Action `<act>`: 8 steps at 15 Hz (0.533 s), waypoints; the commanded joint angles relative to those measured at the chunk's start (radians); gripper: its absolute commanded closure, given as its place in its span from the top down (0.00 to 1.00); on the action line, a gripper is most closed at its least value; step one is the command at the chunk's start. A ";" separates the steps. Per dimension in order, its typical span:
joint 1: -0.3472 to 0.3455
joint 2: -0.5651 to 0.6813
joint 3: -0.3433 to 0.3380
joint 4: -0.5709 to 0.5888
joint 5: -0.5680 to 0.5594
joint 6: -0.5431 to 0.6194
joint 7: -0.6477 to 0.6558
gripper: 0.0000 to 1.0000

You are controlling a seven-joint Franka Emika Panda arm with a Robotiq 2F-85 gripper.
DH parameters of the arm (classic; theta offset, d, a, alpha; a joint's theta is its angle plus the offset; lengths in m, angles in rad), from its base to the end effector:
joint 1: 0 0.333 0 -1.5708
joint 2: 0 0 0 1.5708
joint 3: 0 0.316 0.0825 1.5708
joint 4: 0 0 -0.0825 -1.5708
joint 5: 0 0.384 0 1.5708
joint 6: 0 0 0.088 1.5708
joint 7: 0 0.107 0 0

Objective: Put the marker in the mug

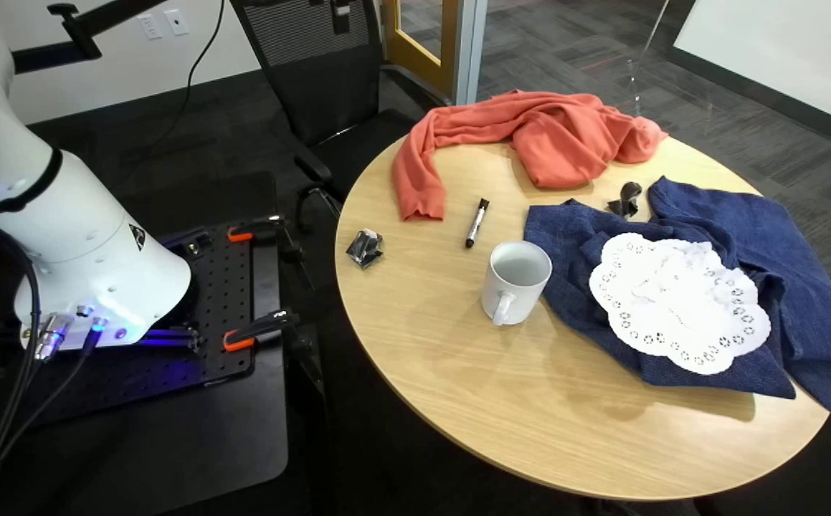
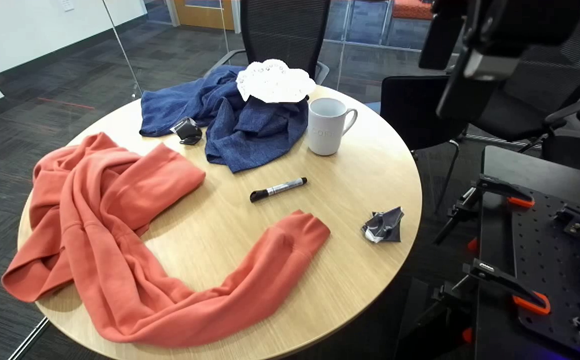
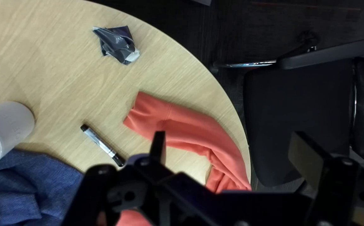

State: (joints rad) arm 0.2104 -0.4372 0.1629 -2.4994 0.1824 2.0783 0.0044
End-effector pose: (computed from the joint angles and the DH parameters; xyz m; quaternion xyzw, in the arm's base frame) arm 0.3774 0.1588 0.4380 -0.9901 -0.1327 0.0013 0.0461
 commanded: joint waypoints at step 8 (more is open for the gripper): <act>-0.026 0.191 -0.073 0.157 -0.110 0.082 -0.289 1.00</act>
State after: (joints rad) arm 0.1991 -0.3290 0.1153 -2.4075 0.1056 2.1293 -0.1875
